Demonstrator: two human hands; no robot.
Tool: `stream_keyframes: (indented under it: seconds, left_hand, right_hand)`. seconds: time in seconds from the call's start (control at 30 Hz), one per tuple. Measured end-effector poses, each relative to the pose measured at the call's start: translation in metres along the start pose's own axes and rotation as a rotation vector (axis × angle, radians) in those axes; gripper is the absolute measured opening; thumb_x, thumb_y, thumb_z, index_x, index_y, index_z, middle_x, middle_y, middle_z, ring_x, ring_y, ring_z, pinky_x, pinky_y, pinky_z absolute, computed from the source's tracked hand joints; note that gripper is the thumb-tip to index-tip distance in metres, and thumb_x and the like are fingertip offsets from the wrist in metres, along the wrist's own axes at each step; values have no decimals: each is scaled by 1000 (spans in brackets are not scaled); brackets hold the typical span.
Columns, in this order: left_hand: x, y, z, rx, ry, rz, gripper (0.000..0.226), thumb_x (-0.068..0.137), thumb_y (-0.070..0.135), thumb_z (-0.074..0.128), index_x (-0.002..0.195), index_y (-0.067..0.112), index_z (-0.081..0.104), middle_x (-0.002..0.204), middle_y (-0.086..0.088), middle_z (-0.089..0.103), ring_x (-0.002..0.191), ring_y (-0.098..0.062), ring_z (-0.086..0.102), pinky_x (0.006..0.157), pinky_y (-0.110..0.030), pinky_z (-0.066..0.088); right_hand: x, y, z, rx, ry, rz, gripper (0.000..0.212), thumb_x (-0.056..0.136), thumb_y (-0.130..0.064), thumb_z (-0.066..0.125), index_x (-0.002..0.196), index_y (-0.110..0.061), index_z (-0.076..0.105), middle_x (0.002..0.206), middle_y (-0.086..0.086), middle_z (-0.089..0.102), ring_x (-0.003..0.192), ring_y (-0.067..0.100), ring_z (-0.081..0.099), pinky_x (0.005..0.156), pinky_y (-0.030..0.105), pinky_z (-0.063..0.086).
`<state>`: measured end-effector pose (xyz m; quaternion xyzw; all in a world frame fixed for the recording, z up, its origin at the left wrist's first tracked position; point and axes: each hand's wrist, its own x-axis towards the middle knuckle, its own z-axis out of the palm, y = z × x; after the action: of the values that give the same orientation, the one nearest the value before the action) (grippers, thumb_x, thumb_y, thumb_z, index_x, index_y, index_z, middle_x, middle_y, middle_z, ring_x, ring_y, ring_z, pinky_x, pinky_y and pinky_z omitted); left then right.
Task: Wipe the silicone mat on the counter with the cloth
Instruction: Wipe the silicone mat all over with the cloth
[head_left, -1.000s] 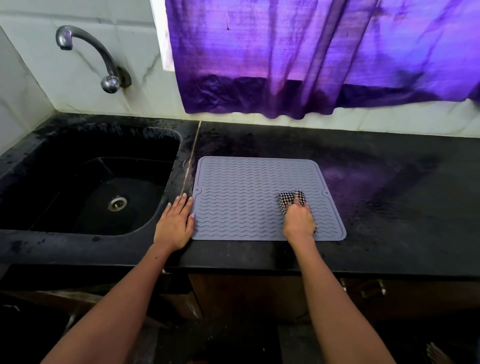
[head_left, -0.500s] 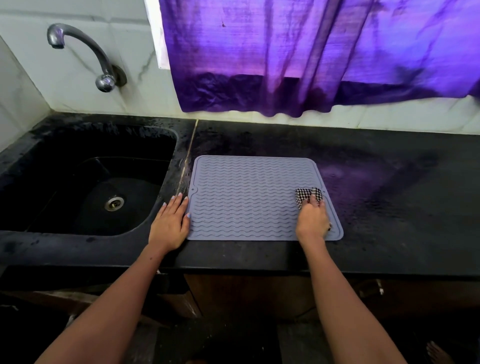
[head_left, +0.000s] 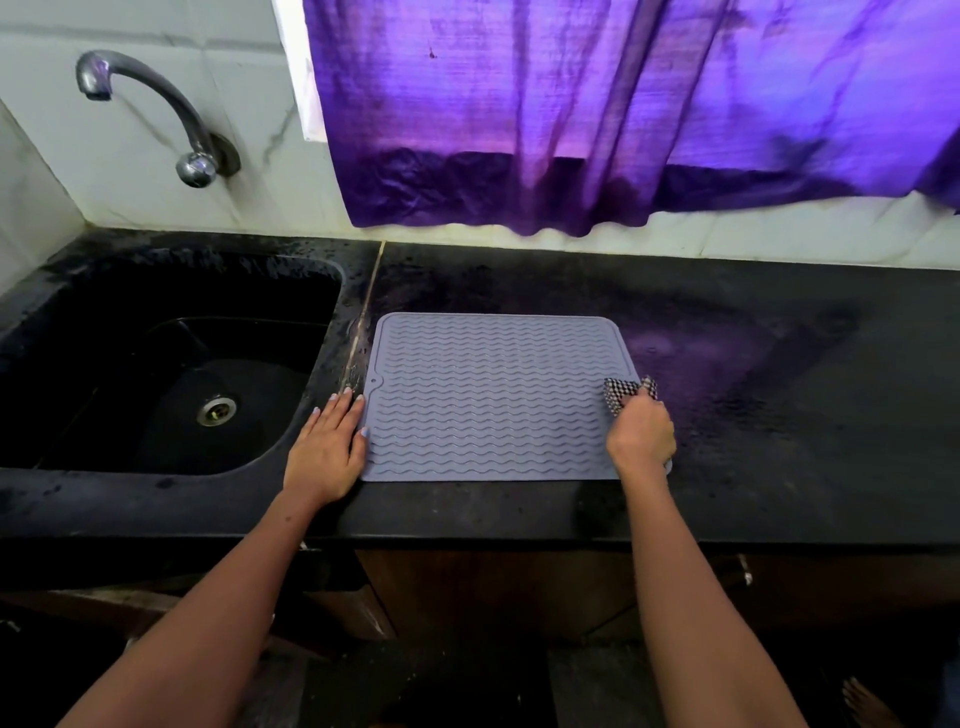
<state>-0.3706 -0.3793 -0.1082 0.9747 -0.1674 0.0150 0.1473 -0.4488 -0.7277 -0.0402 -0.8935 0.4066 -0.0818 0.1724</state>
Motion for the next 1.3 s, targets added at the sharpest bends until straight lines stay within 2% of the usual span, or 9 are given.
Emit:
stream_keyframes:
  seconds: [0.2, 0.37, 0.53, 0.67, 0.77, 0.93, 1.07, 1.17, 1.3]
  left_hand:
    - [0, 1, -1, 3, -7, 0, 67, 91, 44, 14, 149, 12, 23, 158, -6, 19, 148, -19, 11, 122, -36, 7]
    - [0, 1, -2, -4, -7, 2, 67, 91, 43, 14, 149, 11, 24, 158, -7, 19, 147, -19, 12, 122, -37, 8]
    - [0, 1, -2, 0, -4, 1, 67, 90, 44, 14, 149, 12, 24, 158, -6, 19, 147, -19, 13, 121, -36, 8]
    - [0, -1, -1, 4, -11, -2, 68, 90, 44, 13, 149, 12, 23, 158, -6, 18, 147, -18, 12, 121, -35, 7]
    - [0, -1, -1, 2, -16, 1, 68, 90, 45, 13, 149, 12, 22, 158, -6, 18, 148, -19, 11, 121, -35, 6]
    - [-1, 0, -2, 1, -18, -1, 68, 90, 44, 12, 149, 12, 22, 158, -6, 17, 148, -19, 11, 122, -35, 6]
    - [-1, 1, -3, -11, -15, 2, 69, 90, 44, 13, 149, 11, 23, 158, -7, 18, 148, -19, 12, 122, -36, 7]
    - [-1, 0, -2, -12, -16, 2, 68, 90, 44, 13, 149, 11, 23, 158, -7, 18, 148, -19, 11, 122, -36, 6]
    - [-1, 0, -2, -4, -19, 1, 68, 90, 44, 12, 149, 11, 22, 158, -7, 18, 148, -19, 11, 121, -36, 6]
  right_hand:
    - [-12, 16, 22, -239, -21, -218, 42, 98, -5, 30, 138, -6, 44, 152, 8, 29, 141, 31, 21, 112, 43, 27]
    - [1, 4, -1, -8, -91, 0, 33, 95, -7, 40, 127, -1, 49, 131, 21, 50, 119, 38, 49, 94, 43, 43]
    - [-2, 10, -6, 15, -9, 67, 36, 96, -6, 38, 132, -2, 44, 127, 22, 51, 114, 39, 52, 92, 45, 45]
    - [-18, 26, 14, -188, -14, -131, 43, 98, -5, 31, 140, -7, 38, 151, 10, 29, 138, 32, 27, 110, 44, 30]
    - [-16, 32, 17, -288, -29, -205, 47, 97, -4, 31, 143, -9, 35, 155, 5, 21, 142, 29, 16, 113, 42, 26]
    - [-7, 24, -4, -85, -166, -52, 38, 96, -8, 37, 133, -7, 45, 144, 16, 37, 132, 34, 38, 103, 44, 37]
    - [-6, 24, -19, -21, -125, 75, 34, 95, -9, 41, 127, 0, 49, 132, 22, 49, 118, 40, 50, 94, 44, 44]
    - [-27, 26, -8, -135, -120, 60, 36, 93, -4, 43, 129, 3, 48, 144, 17, 37, 128, 37, 40, 99, 48, 41]
    - [-42, 32, 8, -310, -113, -79, 49, 97, -5, 37, 145, -3, 28, 157, 13, 12, 143, 34, 12, 113, 45, 27]
